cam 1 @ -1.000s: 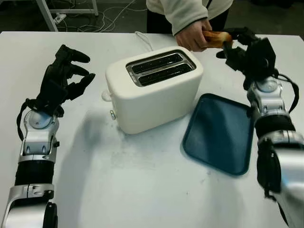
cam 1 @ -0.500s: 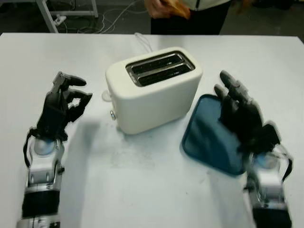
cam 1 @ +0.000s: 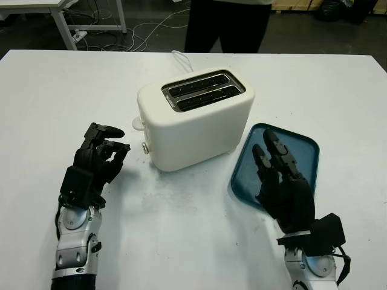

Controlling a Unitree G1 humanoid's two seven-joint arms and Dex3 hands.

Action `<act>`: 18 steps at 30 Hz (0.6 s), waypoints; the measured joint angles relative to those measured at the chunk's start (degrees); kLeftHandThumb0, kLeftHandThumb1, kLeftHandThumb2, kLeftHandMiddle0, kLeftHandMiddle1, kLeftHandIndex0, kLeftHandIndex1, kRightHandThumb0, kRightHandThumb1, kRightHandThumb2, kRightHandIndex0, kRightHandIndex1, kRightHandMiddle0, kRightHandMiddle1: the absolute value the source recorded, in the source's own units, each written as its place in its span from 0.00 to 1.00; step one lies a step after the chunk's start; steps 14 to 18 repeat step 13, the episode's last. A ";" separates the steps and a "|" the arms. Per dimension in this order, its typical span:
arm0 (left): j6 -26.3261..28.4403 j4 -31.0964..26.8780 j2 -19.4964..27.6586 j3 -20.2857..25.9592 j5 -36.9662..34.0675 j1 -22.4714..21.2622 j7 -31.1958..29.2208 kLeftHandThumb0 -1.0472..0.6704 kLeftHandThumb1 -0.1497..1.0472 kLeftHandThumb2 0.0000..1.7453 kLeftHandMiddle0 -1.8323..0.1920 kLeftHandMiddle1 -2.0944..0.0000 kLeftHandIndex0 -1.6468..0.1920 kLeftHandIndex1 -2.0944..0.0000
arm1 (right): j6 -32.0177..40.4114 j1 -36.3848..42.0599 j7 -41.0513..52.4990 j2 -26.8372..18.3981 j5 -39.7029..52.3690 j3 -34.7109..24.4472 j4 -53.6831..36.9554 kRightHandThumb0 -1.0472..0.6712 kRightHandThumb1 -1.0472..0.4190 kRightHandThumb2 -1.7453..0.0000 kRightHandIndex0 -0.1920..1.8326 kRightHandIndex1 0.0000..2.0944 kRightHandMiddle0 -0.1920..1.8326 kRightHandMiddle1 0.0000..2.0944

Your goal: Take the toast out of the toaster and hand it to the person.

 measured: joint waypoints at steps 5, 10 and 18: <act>-2.66 2.79 -0.69 -0.83 -0.26 -0.05 -1.38 0.00 0.89 0.03 0.89 0.17 0.81 0.25 | -0.06 -0.72 -0.04 1.33 1.11 -0.19 1.86 0.15 0.09 0.48 0.09 0.00 0.09 0.00; -2.66 2.36 -0.71 -1.15 -0.60 -0.03 -2.51 0.00 0.89 0.03 0.90 0.17 0.86 0.21 | -0.06 -1.34 -0.84 1.37 1.07 -0.47 2.27 0.17 0.09 0.47 0.09 0.00 0.09 0.00; -2.66 1.54 -0.71 -1.41 -0.58 0.06 -2.51 0.00 0.89 0.03 0.91 0.17 0.89 0.19 | -0.06 -1.60 -1.06 1.23 0.95 -0.88 2.27 0.17 0.09 0.46 0.09 0.00 0.09 0.00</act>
